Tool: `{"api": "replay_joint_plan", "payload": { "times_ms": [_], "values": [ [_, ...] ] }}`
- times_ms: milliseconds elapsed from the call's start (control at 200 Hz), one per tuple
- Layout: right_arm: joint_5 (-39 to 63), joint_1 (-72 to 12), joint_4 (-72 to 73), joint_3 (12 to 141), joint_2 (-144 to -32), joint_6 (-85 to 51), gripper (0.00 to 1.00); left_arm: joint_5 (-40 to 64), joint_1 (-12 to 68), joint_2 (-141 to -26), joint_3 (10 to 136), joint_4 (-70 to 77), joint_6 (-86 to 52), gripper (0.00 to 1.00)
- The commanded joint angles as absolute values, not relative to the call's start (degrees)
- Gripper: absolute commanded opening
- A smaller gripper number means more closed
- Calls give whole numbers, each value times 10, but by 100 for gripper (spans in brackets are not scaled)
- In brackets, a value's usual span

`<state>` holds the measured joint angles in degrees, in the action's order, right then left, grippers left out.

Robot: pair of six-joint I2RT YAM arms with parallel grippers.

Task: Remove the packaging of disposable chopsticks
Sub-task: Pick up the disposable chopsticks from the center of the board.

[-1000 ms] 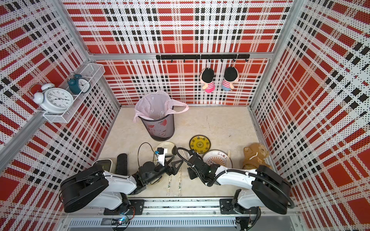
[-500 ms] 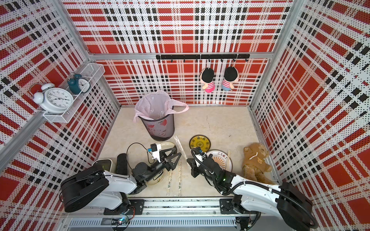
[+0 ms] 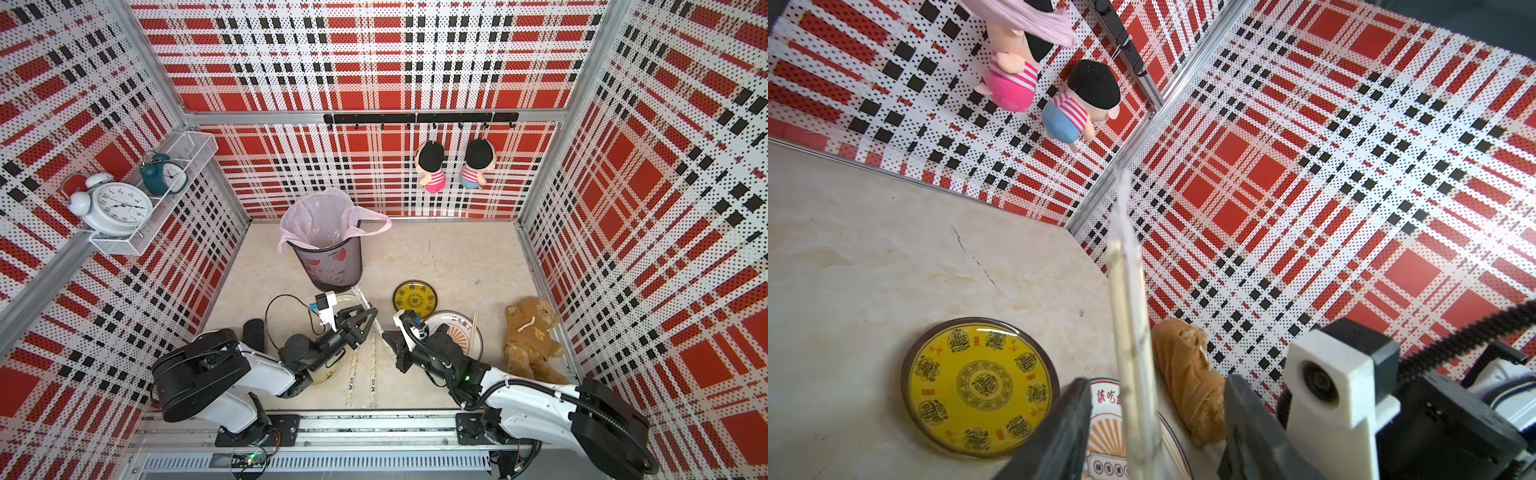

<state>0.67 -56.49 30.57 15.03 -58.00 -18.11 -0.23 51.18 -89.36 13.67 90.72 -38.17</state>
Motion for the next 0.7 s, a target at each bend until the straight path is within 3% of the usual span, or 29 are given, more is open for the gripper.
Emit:
{"api": "replay_joint_plan", "payload": {
  "times_ms": [0,65,331,396,486,516,596,636,691],
  "values": [
    [26,-563,349,152,-599,-168,2,1,512,-897,148,935,-382,47],
    [30,-564,356,155,-608,-169,3,-3,512,-896,145,935,-381,38],
    [36,-564,368,171,-638,-175,3,2,512,-892,137,941,-385,21],
    [36,-564,374,172,-644,-175,3,2,512,-893,136,940,-385,12],
    [38,-564,382,173,-651,-175,4,2,511,-894,135,937,-382,7],
    [37,-564,383,173,-653,-176,4,3,509,-895,135,935,-382,0],
    [14,-563,383,169,-657,-174,4,6,505,-900,139,931,-381,0],
    [-1,-558,376,167,-661,-180,8,5,503,-903,141,923,-381,0],
    [-8,-540,336,174,-662,-208,22,3,499,-905,142,912,-381,3]
  ]
}}
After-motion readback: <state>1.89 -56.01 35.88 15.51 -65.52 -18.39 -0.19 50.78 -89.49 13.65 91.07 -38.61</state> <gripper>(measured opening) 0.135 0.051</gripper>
